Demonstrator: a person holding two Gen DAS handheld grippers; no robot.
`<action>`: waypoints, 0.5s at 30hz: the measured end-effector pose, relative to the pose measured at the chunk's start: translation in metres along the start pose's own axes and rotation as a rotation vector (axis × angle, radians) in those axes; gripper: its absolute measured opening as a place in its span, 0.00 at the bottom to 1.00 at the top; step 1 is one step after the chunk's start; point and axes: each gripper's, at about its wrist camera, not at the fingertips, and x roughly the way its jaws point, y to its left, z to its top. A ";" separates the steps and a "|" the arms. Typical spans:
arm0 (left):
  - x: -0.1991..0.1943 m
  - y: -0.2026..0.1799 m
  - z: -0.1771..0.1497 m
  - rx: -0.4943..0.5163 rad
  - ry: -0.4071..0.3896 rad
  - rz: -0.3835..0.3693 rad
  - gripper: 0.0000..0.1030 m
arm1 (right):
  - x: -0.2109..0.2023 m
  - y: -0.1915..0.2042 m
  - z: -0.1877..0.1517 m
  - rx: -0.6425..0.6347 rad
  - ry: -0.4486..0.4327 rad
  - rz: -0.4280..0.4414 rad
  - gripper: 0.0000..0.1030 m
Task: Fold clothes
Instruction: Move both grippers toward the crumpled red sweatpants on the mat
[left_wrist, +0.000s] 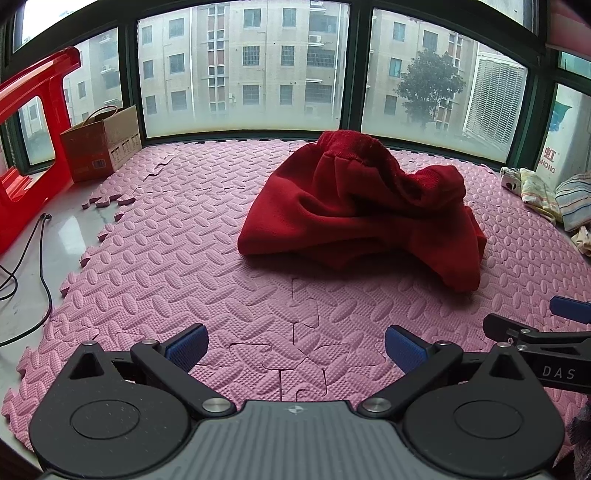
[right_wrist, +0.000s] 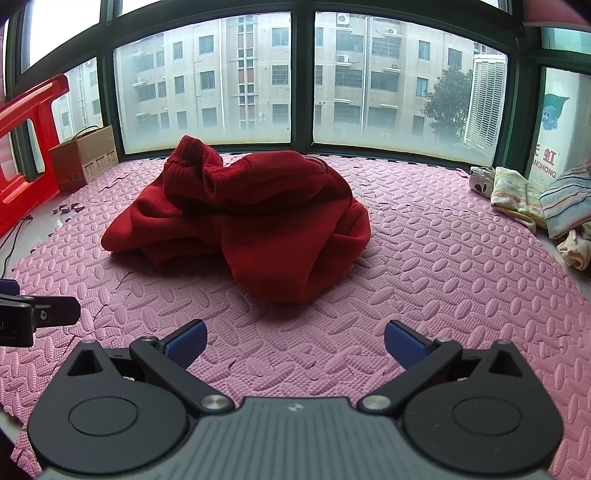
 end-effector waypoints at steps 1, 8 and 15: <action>0.001 0.000 0.000 0.000 0.001 -0.001 1.00 | 0.001 0.000 0.000 0.000 0.001 -0.002 1.00; 0.006 -0.001 0.005 0.009 0.008 -0.004 1.00 | 0.005 0.001 0.003 -0.005 0.008 0.002 1.00; 0.013 -0.002 0.011 0.019 0.013 -0.005 1.00 | 0.011 0.002 0.007 -0.004 0.014 0.006 1.00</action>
